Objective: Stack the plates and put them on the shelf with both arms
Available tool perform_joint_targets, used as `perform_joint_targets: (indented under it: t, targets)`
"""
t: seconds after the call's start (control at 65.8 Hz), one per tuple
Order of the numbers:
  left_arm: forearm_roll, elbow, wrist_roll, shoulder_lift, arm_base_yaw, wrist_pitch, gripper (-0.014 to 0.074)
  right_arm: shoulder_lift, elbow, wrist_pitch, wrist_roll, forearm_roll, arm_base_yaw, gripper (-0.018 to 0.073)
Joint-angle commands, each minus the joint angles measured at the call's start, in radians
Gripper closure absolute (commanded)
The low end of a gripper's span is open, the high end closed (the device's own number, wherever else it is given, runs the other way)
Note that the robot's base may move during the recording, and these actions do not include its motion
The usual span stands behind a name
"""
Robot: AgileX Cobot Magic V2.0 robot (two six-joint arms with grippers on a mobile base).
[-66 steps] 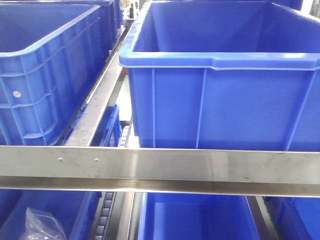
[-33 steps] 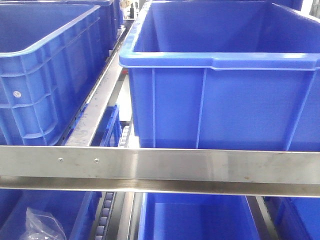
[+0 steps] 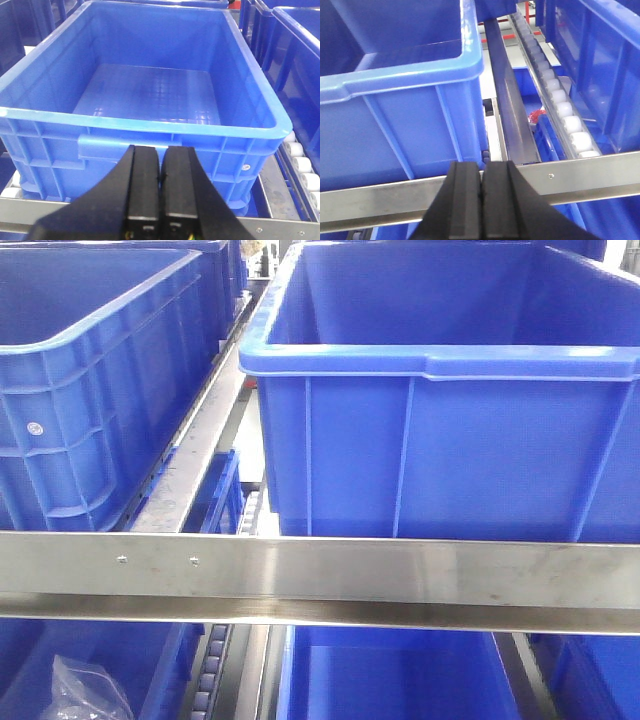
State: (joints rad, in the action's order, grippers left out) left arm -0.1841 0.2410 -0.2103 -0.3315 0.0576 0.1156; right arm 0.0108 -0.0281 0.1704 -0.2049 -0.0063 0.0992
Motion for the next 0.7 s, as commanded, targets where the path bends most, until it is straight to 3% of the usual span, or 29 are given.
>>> perform_joint_targets:
  t: [0.0,0.684]
  targets:
    - [0.003,0.031,-0.003,-0.007,0.007,-0.087,0.0513,0.020,-0.001,-0.112,0.002,-0.003,0.005,0.0503]
    - [0.003,0.031,-0.003,-0.007,0.007,-0.087,0.0513,0.019,-0.002,-0.132,0.002,0.000,0.005,0.0503]
